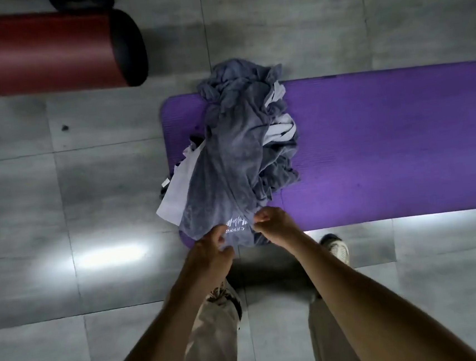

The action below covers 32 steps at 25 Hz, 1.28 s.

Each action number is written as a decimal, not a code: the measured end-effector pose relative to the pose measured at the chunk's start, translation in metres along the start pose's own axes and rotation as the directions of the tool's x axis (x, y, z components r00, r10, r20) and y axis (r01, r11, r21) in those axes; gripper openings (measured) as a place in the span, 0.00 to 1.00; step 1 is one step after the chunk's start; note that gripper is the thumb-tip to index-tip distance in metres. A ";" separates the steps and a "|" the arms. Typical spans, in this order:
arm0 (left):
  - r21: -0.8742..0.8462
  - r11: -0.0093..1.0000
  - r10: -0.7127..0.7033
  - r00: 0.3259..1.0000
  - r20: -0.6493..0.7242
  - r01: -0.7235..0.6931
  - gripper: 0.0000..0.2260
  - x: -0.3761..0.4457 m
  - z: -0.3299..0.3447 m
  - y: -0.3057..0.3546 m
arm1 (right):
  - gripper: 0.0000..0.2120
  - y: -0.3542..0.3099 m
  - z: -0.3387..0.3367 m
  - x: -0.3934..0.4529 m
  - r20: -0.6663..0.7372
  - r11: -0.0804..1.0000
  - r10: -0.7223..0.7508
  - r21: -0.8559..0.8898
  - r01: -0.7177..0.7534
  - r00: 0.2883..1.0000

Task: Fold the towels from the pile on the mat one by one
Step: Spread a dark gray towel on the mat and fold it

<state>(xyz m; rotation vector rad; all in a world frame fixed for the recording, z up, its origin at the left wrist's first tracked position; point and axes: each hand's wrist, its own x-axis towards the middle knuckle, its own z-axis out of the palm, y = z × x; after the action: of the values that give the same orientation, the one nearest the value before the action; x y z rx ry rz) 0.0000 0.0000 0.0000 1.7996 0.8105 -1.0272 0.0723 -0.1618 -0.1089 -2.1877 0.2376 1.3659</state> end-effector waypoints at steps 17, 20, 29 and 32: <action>-0.167 0.954 0.169 0.905 -0.391 -0.250 0.19 -0.082 0.013 0.160 | 0.10 -0.048 -0.187 -0.181 0.005 0.629 -0.454 0.710 0.317 0.891; 0.050 0.870 0.473 0.802 -0.365 -0.491 0.28 -0.130 0.015 0.219 | 0.13 -0.070 -0.243 -0.253 -0.034 0.551 -0.598 0.708 0.442 0.801; 0.172 0.649 0.759 0.615 -0.214 -0.741 0.12 -0.352 0.097 0.359 | 0.11 -0.036 -0.443 -0.502 -0.128 0.545 -0.695 0.548 0.635 0.708; 0.083 0.646 0.763 0.639 -0.101 -0.759 0.13 -0.402 0.132 0.378 | 0.10 0.000 -0.473 -0.560 -0.196 0.563 -0.680 0.478 0.674 0.707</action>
<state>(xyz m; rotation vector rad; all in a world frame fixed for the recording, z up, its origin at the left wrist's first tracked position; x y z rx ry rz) 0.0981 -0.3134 0.4625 1.9650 0.0285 -0.3524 0.1764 -0.4882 0.5394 -1.5351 -0.2234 0.7374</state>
